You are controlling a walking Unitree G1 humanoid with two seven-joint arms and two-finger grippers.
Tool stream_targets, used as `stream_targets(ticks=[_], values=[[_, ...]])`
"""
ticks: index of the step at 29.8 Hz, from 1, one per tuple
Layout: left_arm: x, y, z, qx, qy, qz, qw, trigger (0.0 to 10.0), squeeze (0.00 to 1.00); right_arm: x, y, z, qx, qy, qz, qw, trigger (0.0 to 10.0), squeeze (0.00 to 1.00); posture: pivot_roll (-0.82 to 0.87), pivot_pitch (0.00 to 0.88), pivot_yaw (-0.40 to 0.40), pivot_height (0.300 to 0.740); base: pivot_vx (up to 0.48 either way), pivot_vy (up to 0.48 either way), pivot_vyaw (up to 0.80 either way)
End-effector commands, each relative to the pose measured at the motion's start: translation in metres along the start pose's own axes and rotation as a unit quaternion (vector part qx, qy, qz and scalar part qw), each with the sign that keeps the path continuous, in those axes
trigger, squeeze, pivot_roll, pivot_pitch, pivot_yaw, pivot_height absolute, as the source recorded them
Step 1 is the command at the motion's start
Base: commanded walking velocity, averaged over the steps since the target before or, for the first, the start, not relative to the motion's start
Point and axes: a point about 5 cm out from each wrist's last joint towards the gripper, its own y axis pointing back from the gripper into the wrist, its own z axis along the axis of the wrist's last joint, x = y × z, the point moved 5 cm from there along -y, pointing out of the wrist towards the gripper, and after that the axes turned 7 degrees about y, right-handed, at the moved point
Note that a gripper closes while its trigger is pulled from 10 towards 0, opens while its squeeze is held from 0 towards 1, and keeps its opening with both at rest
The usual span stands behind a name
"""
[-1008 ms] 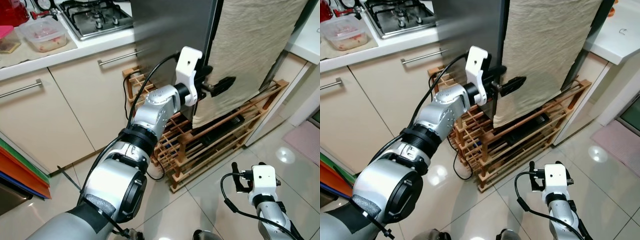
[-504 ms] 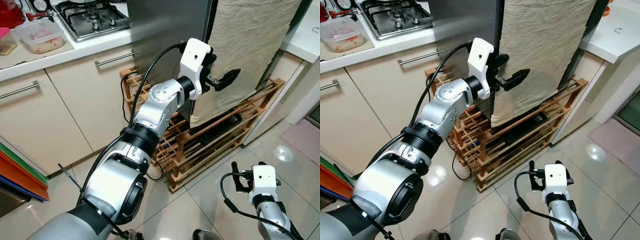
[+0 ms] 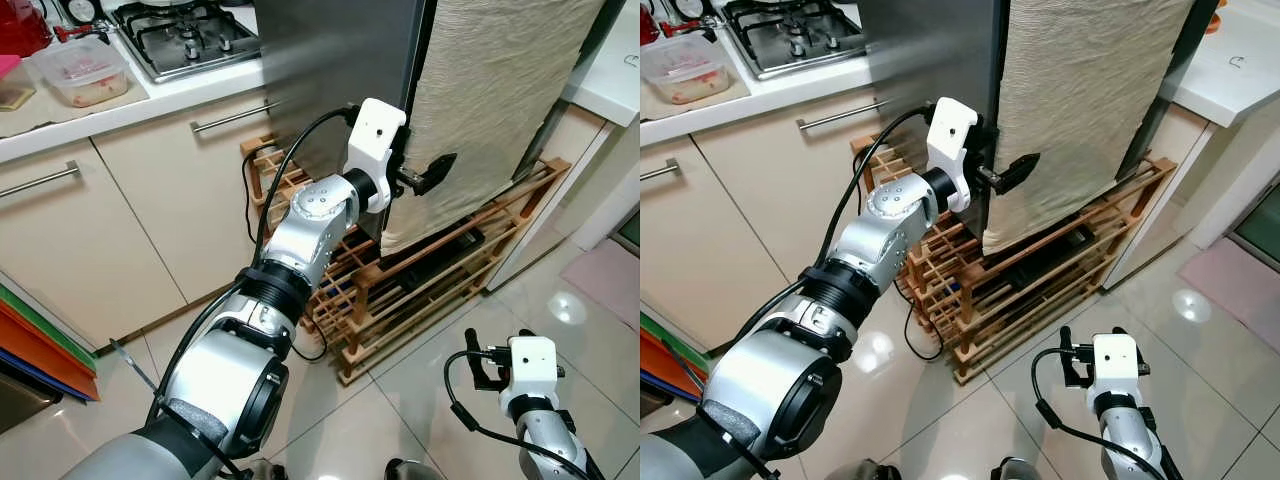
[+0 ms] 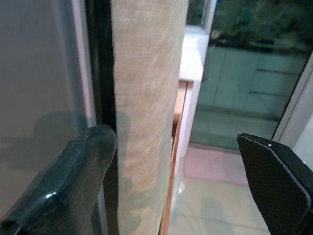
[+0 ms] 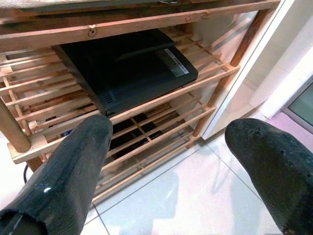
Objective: Restocking fridge
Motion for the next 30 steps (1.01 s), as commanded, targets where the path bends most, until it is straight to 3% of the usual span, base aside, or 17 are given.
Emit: stream_targets(ticks=[1, 21, 30], values=[[-0.006, -0.004, -0.002, 0.003, -0.004, -0.002, 1.0, 10.0, 0.0, -0.004, -0.001, 0.003, -0.006, -0.003, -0.003, 1.0, 10.0, 0.0, -0.14, 0.054, 0.035, 0.74, 0.0, 0.0, 0.0], [-0.019, -0.014, -0.026, 0.043, -0.003, 0.009, 0.999, 10.0, 0.0, -0.004, 0.001, 0.004, -0.007, 0.001, -0.002, 1.0, 10.0, 0.0, -0.16, 0.057, 0.046, 0.74, 0.0, 0.0, 0.0], [-0.031, -0.022, -0.021, 0.035, 0.001, 0.002, 0.999, 10.0, 0.0, -0.003, 0.001, 0.004, -0.009, 0.001, -0.002, 1.0, 10.0, 0.0, -0.17, 0.044, 0.056, 0.74, 0.0, 0.0, 0.0]])
